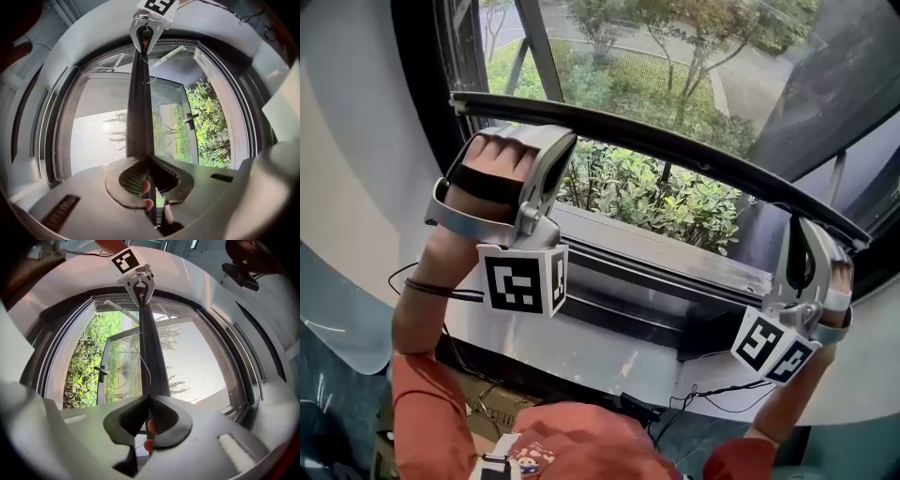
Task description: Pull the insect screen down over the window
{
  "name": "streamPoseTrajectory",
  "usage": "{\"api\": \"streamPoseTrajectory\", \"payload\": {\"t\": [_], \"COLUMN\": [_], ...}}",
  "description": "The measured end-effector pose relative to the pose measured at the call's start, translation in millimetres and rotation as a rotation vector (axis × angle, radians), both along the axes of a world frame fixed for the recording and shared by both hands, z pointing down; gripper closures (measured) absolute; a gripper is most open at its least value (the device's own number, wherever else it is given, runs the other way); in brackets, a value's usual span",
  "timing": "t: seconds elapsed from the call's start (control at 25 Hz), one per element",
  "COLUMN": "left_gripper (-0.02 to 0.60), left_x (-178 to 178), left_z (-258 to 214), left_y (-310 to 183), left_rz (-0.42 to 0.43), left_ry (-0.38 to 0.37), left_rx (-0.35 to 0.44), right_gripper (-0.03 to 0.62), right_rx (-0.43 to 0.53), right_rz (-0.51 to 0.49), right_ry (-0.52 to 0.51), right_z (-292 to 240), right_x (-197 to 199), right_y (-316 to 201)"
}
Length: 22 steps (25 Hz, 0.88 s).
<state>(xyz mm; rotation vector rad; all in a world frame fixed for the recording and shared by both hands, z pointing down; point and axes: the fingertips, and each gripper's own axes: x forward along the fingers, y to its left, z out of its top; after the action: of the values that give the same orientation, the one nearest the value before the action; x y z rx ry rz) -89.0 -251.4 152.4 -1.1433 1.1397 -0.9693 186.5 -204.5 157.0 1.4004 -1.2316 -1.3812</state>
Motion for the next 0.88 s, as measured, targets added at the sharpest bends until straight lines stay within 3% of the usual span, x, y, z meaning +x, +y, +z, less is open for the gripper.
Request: {"api": "streamPoseTrajectory", "payload": {"t": [0.88], "left_gripper": [0.557], "left_x": [-0.5], "left_z": [84.4], "left_y": [3.9], "left_rz": [-0.024], "left_ry": [-0.024], "left_rx": [-0.150], "right_gripper": [0.568], "right_rx": [-0.161], "right_rz": [0.019], "right_ry": [-0.023], "right_z": [84.4], "right_x": [-0.7], "right_y": [4.6]}}
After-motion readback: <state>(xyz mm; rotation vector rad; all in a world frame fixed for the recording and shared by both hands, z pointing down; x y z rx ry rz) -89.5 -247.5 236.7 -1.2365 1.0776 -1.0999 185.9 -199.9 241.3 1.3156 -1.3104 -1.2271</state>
